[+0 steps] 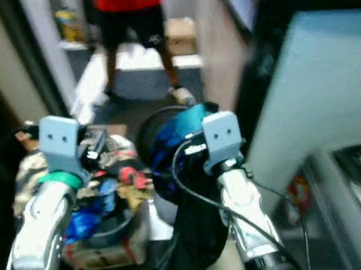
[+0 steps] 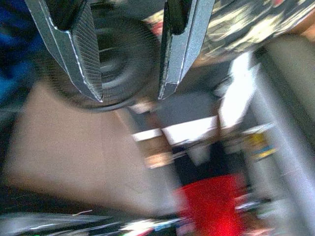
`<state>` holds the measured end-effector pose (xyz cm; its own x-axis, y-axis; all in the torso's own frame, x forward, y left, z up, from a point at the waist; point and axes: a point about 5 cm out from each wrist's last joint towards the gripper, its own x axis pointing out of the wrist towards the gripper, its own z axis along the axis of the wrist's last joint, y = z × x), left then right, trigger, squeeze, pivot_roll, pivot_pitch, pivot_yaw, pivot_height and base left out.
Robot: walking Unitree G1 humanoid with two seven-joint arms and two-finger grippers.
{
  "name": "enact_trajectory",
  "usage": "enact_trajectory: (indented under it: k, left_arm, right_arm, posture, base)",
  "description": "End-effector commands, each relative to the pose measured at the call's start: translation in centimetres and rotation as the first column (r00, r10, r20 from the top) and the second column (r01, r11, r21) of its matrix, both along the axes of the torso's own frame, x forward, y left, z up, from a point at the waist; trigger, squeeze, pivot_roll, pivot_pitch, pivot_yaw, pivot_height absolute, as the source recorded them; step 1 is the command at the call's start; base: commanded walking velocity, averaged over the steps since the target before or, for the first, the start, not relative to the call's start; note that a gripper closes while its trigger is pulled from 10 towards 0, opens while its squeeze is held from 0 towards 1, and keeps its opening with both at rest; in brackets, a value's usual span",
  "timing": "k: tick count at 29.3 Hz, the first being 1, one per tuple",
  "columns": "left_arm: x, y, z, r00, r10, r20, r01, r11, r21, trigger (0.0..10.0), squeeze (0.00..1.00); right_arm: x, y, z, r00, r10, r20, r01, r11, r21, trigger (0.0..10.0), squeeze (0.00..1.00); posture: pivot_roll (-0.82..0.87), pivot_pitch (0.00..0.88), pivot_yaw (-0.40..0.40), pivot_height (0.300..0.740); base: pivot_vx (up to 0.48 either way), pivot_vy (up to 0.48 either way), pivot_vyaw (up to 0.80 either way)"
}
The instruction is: Clothes washing
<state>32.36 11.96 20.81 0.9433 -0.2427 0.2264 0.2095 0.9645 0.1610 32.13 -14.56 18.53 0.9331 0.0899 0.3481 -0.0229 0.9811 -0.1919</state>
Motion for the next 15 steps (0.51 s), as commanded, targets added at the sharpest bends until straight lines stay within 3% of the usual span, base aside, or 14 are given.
enact_trajectory:
  k: [1, 6, 8, 11, 15]
  left_arm:
    - [0.0, 0.2, 0.1, 1.0, 0.0, -0.001, 0.0, 1.0, 0.004, 10.0, 0.0]
    - [-0.1, 0.0, 2.1, 0.996, -0.036, 0.076, 0.034, 0.999, 0.027, 10.0, 0.0]
    - [-0.2, -0.2, 4.2, 0.985, -0.058, 0.16, 0.051, 0.998, 0.047, 10.0, 0.0]
    - [-0.2, -0.2, 4.9, 0.98, -0.065, 0.188, 0.056, 0.997, 0.052, 10.0, 0.0]
    - [-0.5, 0.0, 8.3, 0.953, -0.077, 0.293, 0.067, 0.997, 0.043, 10.0, 0.0]
  right_arm:
    - [-0.1, 0.2, 0.5, 1.0, 0.003, 0.02, -0.003, 1.0, 0.016, 10.0, 0.0]
    - [0.0, 0.3, 1.5, 0.998, 0.006, 0.058, -0.008, 0.999, 0.031, 10.0, 0.0]
    - [0.0, 0.3, 2.5, 0.995, 0.01, 0.097, -0.015, 0.998, 0.058, 10.0, 0.0]
    - [0.0, 0.3, 2.8, 0.994, 0.01, 0.112, -0.018, 0.997, 0.07, 10.0, 0.0]
    - [-0.2, 0.5, 5.0, 0.979, 0.017, 0.205, -0.054, 0.982, 0.181, 10.0, 0.0]
  posture:
    - [0.11, 0.0, 0.041, 0.74]
    - [0.11, 0.0, 0.042, 0.74]
    - [0.11, 0.0, 0.046, 0.74]
    - [0.11, 0.0, 0.047, 0.74]
    - [0.12, 0.0, 0.057, 0.74]
  base:
    - [0.0, 0.0, -0.8]
    - [0.0, 0.0, -0.8]
    - [0.0, 0.0, -0.8]
    - [0.0, 0.0, -0.8]
    - [0.0, 0.0, -0.8]
